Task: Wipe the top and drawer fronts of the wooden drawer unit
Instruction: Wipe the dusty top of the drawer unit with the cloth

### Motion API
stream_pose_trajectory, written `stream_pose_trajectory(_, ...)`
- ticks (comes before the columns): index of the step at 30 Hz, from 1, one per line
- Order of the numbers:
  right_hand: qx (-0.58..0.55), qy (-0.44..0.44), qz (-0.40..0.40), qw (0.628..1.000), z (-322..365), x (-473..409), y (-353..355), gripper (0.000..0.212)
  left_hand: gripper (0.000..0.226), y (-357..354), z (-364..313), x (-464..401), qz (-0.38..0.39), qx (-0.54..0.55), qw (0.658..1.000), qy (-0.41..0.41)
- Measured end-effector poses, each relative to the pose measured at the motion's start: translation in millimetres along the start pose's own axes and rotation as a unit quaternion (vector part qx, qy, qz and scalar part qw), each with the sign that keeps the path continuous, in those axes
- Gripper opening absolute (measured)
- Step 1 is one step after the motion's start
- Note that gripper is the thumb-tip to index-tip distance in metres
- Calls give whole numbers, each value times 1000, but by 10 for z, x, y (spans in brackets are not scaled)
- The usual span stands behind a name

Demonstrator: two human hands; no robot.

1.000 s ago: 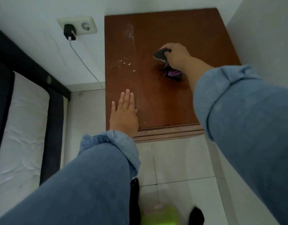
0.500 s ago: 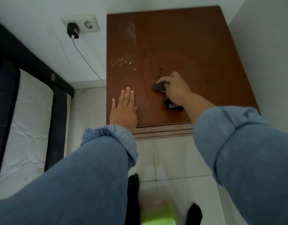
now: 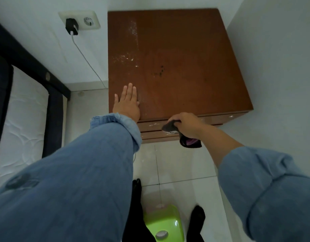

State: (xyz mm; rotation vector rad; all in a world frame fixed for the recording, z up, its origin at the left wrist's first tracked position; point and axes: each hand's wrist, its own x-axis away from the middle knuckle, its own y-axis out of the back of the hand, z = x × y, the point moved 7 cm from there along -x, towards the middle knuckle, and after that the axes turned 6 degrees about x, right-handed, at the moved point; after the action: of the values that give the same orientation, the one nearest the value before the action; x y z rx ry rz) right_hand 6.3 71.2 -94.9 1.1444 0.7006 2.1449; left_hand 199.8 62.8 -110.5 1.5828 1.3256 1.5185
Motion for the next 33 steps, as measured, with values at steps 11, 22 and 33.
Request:
stream_pose_trajectory(11, -158, -44, -62, 985, 620, -659, 744, 25, 54, 343, 71, -89, -23, 31, 998, -41)
stream_pose_trajectory(22, -87, 9, -180, 980, 1128, -2182, 1756, 28, 54, 853, 422, -1112, -149, 79, 986, -4)
stream_pose_trajectory(33, 12, 43, -327, 944, 1429, -3636, 2378, 33, 53, 676, 526, -1489, -205, 151, 967, -22)
